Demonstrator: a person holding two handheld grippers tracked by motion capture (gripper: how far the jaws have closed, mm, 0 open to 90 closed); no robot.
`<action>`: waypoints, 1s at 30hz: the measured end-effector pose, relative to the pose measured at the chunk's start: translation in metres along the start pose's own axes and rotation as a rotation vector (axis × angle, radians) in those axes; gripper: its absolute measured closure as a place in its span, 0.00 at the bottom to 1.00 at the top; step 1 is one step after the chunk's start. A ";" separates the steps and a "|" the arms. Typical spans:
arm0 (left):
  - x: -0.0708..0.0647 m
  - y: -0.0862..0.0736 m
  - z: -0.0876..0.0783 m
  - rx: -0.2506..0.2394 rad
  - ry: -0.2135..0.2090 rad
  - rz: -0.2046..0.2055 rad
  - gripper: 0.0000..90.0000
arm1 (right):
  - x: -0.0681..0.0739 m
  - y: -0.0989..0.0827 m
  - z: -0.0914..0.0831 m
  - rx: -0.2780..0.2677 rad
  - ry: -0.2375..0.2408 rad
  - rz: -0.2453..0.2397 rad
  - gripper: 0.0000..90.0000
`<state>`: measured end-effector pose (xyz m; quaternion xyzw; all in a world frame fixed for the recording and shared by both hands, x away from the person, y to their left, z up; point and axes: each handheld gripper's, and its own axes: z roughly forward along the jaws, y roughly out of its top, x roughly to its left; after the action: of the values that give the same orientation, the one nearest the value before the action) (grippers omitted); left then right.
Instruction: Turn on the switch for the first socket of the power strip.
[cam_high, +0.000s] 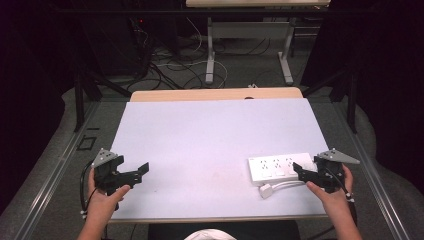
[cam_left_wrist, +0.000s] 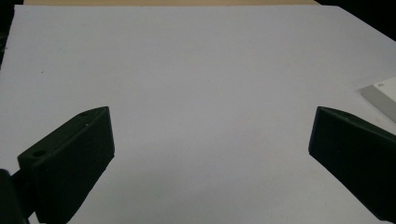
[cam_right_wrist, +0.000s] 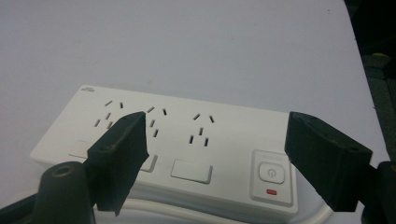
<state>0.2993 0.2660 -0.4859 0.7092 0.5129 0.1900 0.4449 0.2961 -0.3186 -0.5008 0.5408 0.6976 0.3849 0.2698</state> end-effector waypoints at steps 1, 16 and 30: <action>0.000 0.000 0.001 0.001 -0.001 0.000 0.00 | 0.002 0.000 0.001 0.001 0.000 0.003 0.23; -0.006 -0.002 0.001 0.050 -0.014 0.012 0.01 | 0.005 0.007 -0.001 0.059 0.044 -0.041 0.26; -0.008 0.001 -0.001 0.037 -0.015 0.009 0.01 | 0.010 0.031 -0.001 0.147 0.052 -0.088 0.30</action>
<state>0.2958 0.2597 -0.4832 0.7212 0.5096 0.1771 0.4346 0.3093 -0.3056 -0.4741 0.5180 0.7537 0.3342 0.2279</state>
